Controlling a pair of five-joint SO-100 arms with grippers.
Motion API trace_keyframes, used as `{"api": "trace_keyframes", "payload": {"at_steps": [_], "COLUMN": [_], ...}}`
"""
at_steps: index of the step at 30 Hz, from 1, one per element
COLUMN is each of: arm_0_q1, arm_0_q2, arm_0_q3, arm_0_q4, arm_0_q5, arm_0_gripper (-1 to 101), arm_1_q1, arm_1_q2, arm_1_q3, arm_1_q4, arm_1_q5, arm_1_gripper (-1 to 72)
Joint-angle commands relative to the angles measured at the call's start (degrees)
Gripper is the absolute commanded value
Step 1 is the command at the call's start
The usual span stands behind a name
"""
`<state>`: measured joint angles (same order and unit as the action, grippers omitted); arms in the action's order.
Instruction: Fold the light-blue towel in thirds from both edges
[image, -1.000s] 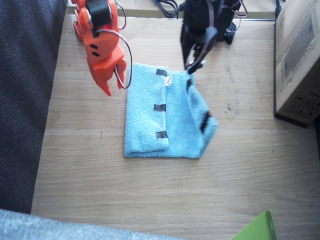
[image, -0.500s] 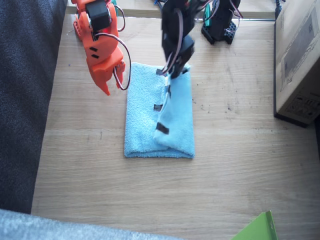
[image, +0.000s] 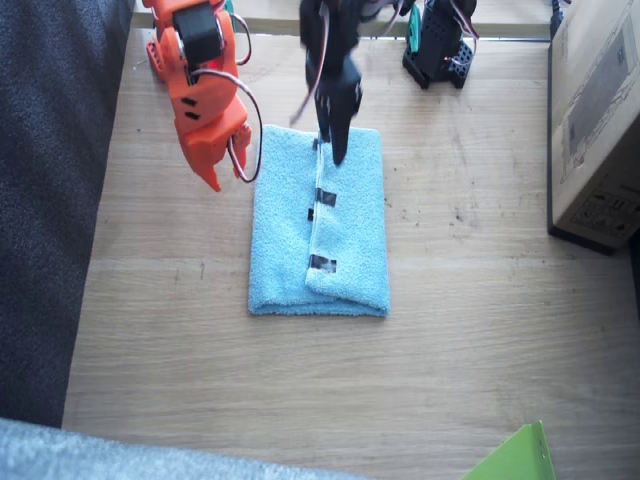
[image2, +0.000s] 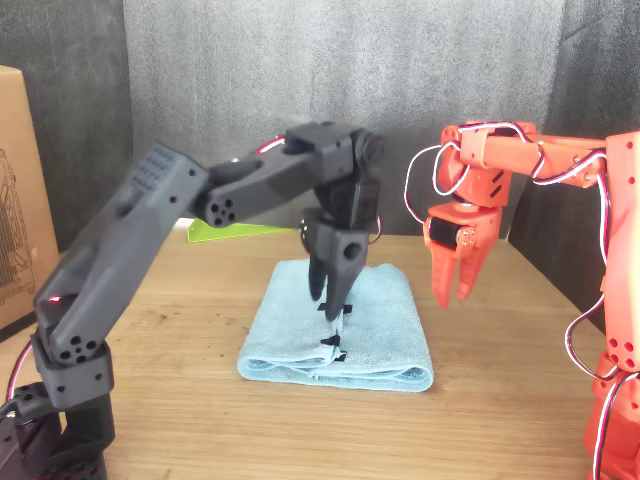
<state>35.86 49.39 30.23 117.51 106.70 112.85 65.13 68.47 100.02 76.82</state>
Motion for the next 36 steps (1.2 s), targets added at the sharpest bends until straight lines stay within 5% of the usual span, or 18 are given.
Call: {"api": "trace_keyframes", "payload": {"at_steps": [1,4,9,18,26,36], "arm_0_q1": [9.76,22.32,42.89,61.35,63.02,61.52], "arm_0_q2": [10.20,16.79,39.20,73.74,87.63,104.15], "arm_0_q3": [-1.93,0.09,28.56,78.40,103.71,117.60], "arm_0_q4": [0.79,-1.05,-18.98,-42.71,-51.94,-50.45], "arm_0_q5": [-2.11,-5.27,-10.28,-13.27,-14.68,-15.21], "arm_0_gripper": [0,0,0,0,0,0], "arm_1_q1": [-2.55,-5.27,-12.13,-21.53,-28.92,-32.87], "arm_1_q2": [8.26,14.59,27.51,53.70,72.25,97.47], "arm_1_q3": [1.49,5.36,12.04,38.85,62.31,78.31], "arm_1_q4": [-1.32,-3.78,-7.47,-18.02,-28.04,-27.42], "arm_1_q5": [0.53,0.79,2.02,0.00,-2.29,-2.37], "arm_1_gripper": [2.9,0.0,0.0,-0.1,-0.1,0.9]}}
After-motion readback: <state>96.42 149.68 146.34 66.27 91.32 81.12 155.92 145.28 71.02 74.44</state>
